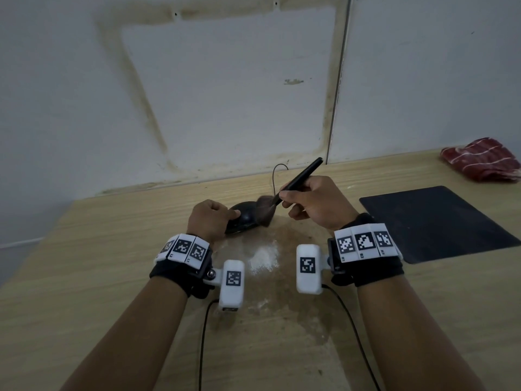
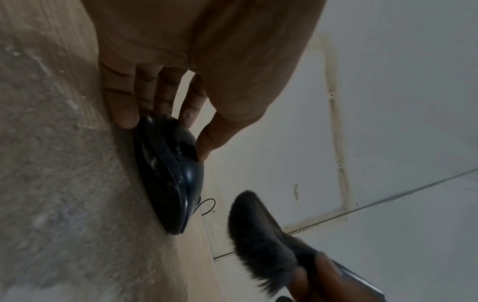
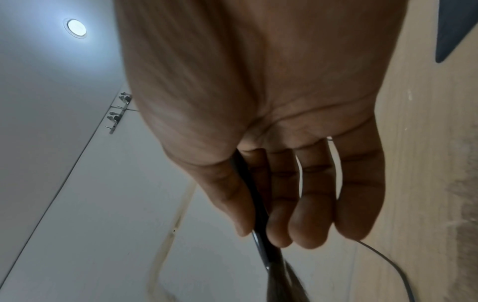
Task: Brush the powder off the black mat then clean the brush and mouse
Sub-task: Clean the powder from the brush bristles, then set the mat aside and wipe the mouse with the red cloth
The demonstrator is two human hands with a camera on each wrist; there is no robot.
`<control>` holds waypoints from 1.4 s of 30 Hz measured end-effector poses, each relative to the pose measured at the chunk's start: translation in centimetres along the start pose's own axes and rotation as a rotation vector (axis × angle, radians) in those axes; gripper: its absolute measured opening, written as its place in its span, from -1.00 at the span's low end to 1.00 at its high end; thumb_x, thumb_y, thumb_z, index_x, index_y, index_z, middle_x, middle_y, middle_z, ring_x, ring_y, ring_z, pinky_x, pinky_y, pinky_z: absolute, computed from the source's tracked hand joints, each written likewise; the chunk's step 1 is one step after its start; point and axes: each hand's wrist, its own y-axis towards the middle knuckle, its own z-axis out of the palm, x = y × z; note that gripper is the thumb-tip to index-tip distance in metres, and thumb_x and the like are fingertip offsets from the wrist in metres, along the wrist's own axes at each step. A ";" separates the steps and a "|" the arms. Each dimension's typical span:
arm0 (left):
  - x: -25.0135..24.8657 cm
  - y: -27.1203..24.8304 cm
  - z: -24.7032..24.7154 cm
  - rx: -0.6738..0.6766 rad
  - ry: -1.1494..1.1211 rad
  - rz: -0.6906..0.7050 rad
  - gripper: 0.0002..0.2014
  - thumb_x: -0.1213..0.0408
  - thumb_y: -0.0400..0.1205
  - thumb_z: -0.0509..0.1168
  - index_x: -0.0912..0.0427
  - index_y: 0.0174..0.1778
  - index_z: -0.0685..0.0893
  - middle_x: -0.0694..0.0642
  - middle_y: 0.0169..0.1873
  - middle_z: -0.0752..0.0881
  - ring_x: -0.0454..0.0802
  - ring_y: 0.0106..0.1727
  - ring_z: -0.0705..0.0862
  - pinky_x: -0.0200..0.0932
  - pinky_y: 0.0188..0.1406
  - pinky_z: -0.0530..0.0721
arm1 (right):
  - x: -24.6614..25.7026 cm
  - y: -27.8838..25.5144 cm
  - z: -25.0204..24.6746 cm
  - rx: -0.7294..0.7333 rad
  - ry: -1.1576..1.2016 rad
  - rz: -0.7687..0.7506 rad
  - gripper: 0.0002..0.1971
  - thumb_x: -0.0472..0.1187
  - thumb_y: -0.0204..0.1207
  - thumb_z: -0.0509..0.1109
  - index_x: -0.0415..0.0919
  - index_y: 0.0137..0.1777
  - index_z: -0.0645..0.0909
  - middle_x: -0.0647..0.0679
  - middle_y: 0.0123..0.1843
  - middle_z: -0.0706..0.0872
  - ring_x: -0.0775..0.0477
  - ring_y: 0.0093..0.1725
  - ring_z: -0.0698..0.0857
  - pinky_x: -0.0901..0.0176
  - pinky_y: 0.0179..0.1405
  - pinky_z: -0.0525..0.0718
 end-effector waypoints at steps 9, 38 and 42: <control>-2.1 -1.2 1.4 0.057 0.094 0.228 -0.82 0.26 0.44 0.54 0.14 -0.12 0.69 0.05 -0.25 0.69 0.03 -0.25 0.64 -0.07 -0.24 0.60 | 0.1 -0.6 -0.9 -0.084 0.080 -0.031 -0.85 -0.17 0.61 0.48 -0.26 -0.06 0.72 -0.18 -0.09 0.82 -0.13 -0.25 0.76 0.10 -0.25 0.73; -6.1 -1.6 6.9 0.646 1.116 0.290 -0.45 -0.25 0.48 0.43 0.16 0.11 0.59 0.09 0.12 0.62 0.10 0.11 0.58 -0.05 0.14 0.54 | -1.7 6.0 -9.0 -0.076 -0.656 0.245 -0.67 0.00 0.46 0.61 -0.33 -0.15 0.78 -0.23 -0.14 0.85 -0.24 -0.23 0.78 0.03 -0.20 0.72; -7.4 -2.1 5.6 0.599 1.166 0.250 -0.46 -0.31 0.47 0.40 0.16 -0.34 0.50 0.04 -0.31 0.55 0.00 -0.32 0.50 -0.15 -0.29 0.43 | -0.8 7.2 -8.7 -0.085 -0.832 0.293 -0.54 0.05 0.41 0.64 -0.40 -0.02 0.78 -0.26 -0.09 0.86 -0.25 -0.15 0.82 -0.03 0.00 0.81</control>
